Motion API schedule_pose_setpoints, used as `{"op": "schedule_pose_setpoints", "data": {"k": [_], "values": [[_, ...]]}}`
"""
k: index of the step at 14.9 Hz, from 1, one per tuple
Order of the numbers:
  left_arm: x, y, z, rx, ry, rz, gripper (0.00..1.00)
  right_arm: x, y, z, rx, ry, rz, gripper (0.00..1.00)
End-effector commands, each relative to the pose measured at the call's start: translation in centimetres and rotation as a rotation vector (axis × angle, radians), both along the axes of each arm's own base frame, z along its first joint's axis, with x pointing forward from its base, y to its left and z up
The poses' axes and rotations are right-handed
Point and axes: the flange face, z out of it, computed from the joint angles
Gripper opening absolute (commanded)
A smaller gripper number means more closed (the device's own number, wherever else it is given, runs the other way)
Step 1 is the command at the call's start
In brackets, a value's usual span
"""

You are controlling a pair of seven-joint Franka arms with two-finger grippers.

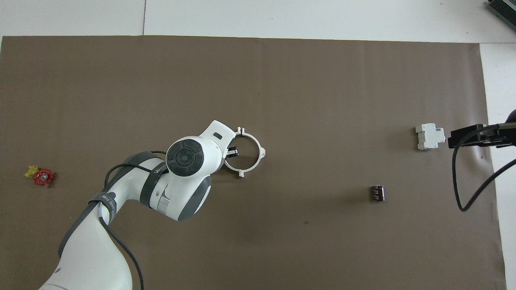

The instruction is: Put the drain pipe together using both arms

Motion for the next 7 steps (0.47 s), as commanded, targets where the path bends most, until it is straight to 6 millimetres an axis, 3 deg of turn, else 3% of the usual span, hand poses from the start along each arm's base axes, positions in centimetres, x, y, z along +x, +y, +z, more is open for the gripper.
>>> {"op": "schedule_pose_setpoints", "data": {"k": [1,5,7], "values": [[0.3,-0.4,-0.2,0.005,-0.001,0.013,0.0,-0.1,-0.2,0.1,0.003,-0.003,0.016,1.0],[1.3,-1.1,2.1,0.045,0.051,0.005,0.0,-0.1,-0.3,0.1,0.003,-0.003,0.014,1.0],[1.3,-1.1,2.2,0.047,0.054,0.007,0.0,-0.1,-0.2,0.1,0.003,-0.003,0.016,1.0]]}}
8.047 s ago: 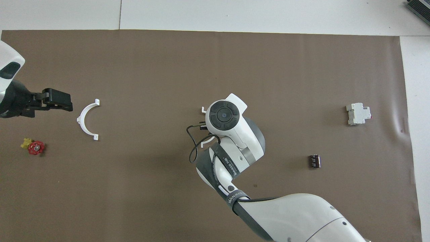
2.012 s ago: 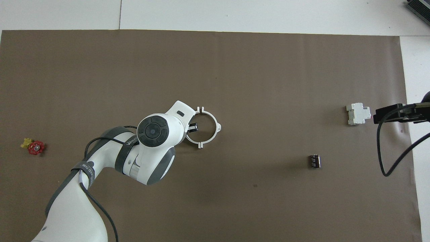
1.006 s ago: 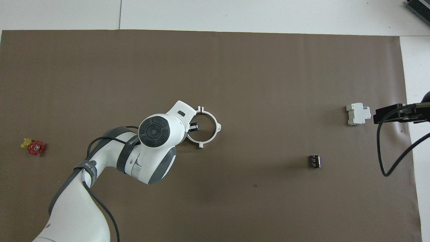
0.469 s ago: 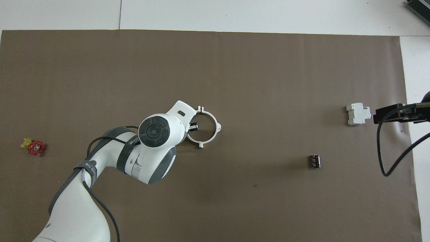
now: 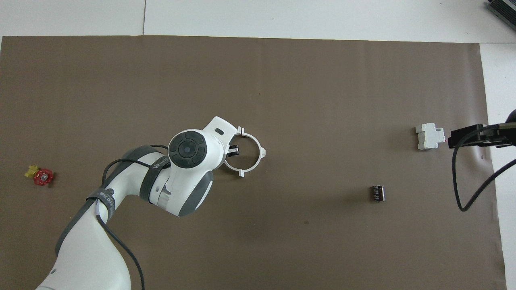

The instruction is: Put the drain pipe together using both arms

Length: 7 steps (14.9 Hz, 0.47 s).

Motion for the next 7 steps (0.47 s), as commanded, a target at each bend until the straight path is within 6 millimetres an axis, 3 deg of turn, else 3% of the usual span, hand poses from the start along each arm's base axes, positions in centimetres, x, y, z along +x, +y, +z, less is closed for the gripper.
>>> {"op": "schedule_pose_setpoints", "data": {"k": [1,7], "values": [[0.36,-0.47,0.26,0.022,0.009,0.013,0.0,-0.07,-0.23,0.11,0.003,-0.003,0.016,1.0],[0.22,-0.1,-0.03,0.054,-0.001,-0.012,0.0,-0.07,-0.23,0.11,0.003,-0.003,0.016,1.0]]}}
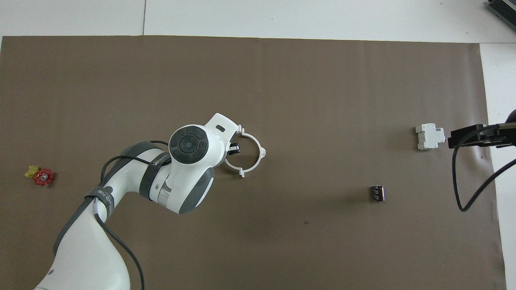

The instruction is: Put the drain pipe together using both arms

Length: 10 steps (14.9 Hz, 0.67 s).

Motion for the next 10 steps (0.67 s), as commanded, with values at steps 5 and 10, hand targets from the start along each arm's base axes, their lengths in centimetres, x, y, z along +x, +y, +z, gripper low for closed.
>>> {"op": "schedule_pose_setpoints", "data": {"k": [5,10], "values": [[0.1,0.04,-0.21,0.032,-0.004,0.004,0.0,-0.07,-0.31,0.11,0.003,-0.003,0.014,1.0],[-0.14,0.14,-0.53,0.056,-0.018,0.021,0.0,-0.07,-0.23,0.11,0.003,-0.003,0.016,1.0]]}}
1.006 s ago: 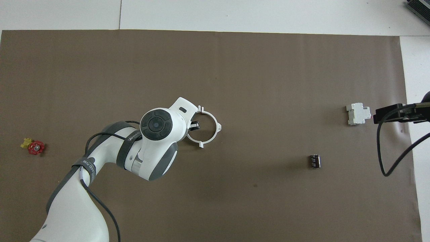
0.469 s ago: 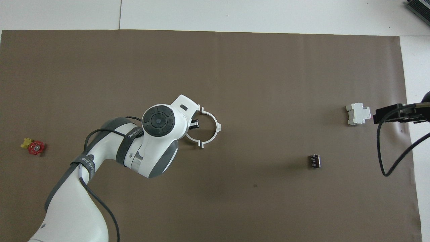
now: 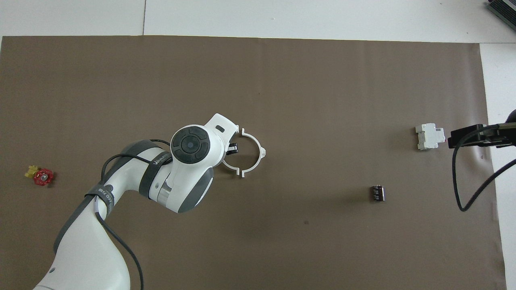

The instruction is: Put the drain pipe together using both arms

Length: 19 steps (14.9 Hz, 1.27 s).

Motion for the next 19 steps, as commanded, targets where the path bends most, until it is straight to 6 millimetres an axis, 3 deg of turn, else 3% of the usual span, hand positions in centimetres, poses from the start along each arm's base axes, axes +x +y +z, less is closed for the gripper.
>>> {"op": "schedule_pose_setpoints", "data": {"k": [1,19], "values": [[-0.2,-0.1,-0.2,0.027,-0.012,0.014,0.0,-0.1,-0.2,0.1,0.003,-0.003,0.016,1.0],[-0.4,-1.2,-1.1,0.009,-0.042,0.01,0.0,-0.1,-0.3,0.1,0.003,-0.003,0.014,1.0]]}}
